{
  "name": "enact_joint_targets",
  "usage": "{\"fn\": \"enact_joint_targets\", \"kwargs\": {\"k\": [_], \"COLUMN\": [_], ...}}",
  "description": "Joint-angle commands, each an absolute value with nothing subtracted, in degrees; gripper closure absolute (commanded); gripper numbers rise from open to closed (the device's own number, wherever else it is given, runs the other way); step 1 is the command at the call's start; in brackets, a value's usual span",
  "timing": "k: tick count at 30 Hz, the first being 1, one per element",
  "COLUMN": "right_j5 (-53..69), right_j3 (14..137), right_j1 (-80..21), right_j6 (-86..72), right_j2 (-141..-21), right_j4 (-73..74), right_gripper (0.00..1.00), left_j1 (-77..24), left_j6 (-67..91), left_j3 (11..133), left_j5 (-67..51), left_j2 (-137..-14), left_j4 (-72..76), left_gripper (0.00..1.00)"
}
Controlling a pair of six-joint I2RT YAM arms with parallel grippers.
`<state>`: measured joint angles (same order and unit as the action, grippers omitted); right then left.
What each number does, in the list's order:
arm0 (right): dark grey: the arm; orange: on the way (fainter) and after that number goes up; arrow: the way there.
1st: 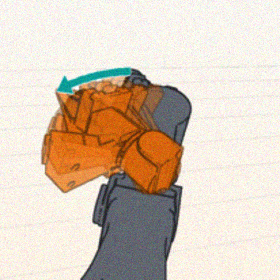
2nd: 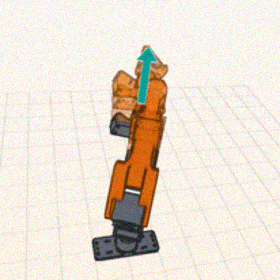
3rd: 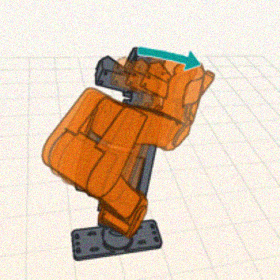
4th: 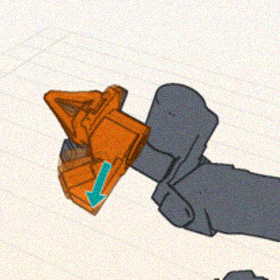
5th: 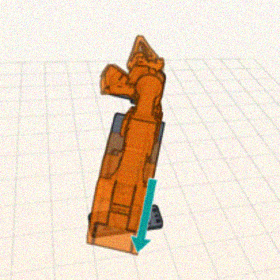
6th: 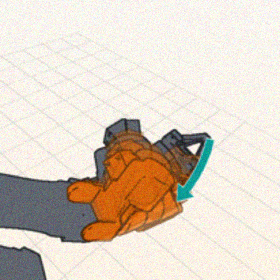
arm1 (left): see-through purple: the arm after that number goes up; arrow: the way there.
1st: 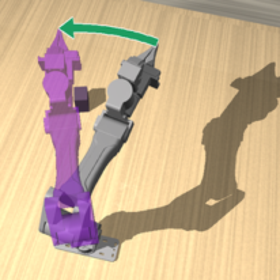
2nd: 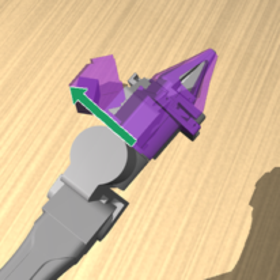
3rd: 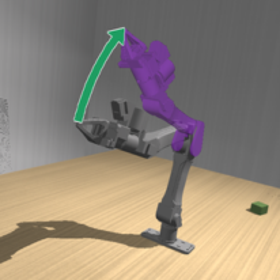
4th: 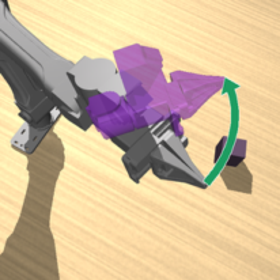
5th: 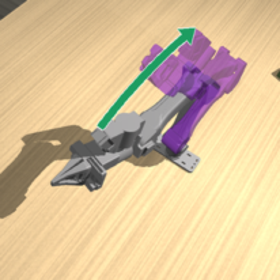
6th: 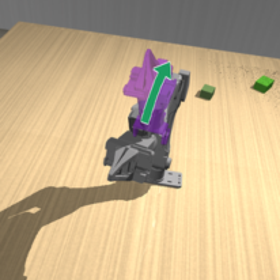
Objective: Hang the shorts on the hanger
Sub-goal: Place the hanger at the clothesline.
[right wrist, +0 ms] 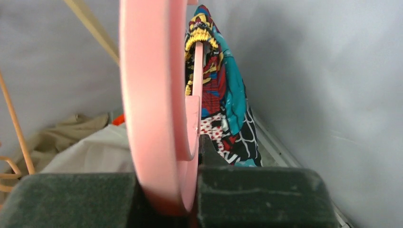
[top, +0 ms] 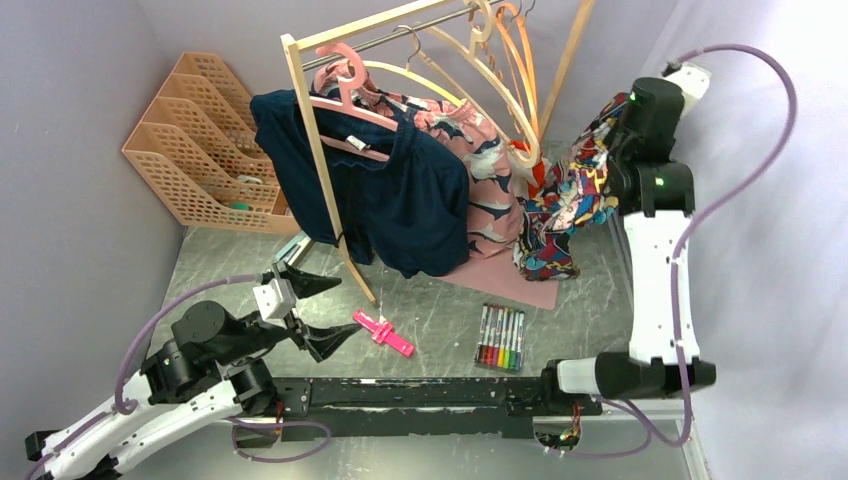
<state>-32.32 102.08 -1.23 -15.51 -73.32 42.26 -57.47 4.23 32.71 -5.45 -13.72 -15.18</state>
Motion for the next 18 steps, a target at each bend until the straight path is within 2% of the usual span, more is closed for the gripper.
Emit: {"fn": "enact_joint_targets", "kwargs": {"k": [1, 4, 6, 11, 14, 18], "right_j5": [-25.5, -25.5, -27.8, -30.2, -24.5, -14.8], "right_j3": [114.5, 124.8, 126.2, 118.7, 112.7, 103.6], "right_j1": [-1.6, -5.7, -8.0, -8.7, -8.2, -2.8], "right_j6": [-14.0, -10.3, -7.9, -4.1, -1.5, -1.0], "right_j2": [-74.4, -78.0, -79.4, -79.4, -78.2, -76.2], "right_j4": [38.6, 38.9, 38.7, 35.0, 28.5, 18.9], "right_gripper": [1.00, 1.00, 1.00, 1.00, 1.00, 1.00], "left_j1": [-57.2, -57.2, -57.2, -57.2, -57.2, -57.2], "left_j6": [5.3, 5.4, 5.6, 5.6, 5.4, 5.4], "left_j3": [31.9, 31.0, 30.7, 30.9, 30.9, 30.8], "left_j5": [-3.8, -2.2, -1.3, -1.1, -1.6, -1.6], "left_j2": [-12.8, -11.7, -11.6, -13.0, -13.3, -13.6], "left_j4": [-15.6, -15.2, -14.7, -15.2, -15.2, -15.4], "left_gripper": [0.03, 0.02, 0.02, 0.03, 0.03, 0.03]}}
